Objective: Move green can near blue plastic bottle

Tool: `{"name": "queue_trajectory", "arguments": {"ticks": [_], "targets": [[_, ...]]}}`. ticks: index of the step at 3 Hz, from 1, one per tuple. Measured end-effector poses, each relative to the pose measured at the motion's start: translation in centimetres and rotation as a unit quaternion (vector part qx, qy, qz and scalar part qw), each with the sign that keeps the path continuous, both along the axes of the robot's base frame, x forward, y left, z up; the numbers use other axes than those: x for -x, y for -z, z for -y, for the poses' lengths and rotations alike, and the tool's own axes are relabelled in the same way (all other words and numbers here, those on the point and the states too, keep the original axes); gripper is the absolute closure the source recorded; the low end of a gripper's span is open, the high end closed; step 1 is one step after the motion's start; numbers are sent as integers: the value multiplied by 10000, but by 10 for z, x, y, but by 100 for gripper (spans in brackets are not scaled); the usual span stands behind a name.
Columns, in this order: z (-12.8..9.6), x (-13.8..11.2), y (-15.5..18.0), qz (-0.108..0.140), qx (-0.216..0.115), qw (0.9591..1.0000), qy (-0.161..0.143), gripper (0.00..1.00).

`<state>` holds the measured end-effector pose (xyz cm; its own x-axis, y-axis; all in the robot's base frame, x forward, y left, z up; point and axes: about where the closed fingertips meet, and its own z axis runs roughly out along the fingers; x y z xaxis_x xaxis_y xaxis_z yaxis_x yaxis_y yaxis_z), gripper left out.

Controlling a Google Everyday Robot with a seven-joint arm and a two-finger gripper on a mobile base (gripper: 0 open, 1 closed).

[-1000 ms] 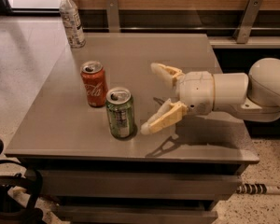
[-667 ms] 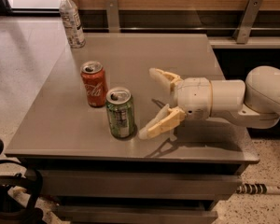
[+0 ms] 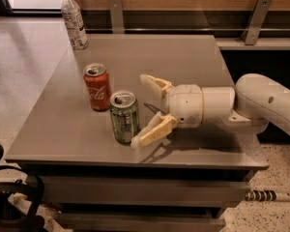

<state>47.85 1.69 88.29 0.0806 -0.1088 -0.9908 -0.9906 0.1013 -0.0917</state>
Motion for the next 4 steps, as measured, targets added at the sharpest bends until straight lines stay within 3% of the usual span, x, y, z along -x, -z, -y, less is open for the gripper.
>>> {"name": "queue_trajectory", "arguments": {"ticks": [1, 2, 4], "targets": [[-11, 2, 8, 31, -52, 10000, -72, 0], [-15, 5, 14, 53, -67, 9999, -78, 13], [-19, 6, 13, 64, -64, 9999, -121, 61]]}}
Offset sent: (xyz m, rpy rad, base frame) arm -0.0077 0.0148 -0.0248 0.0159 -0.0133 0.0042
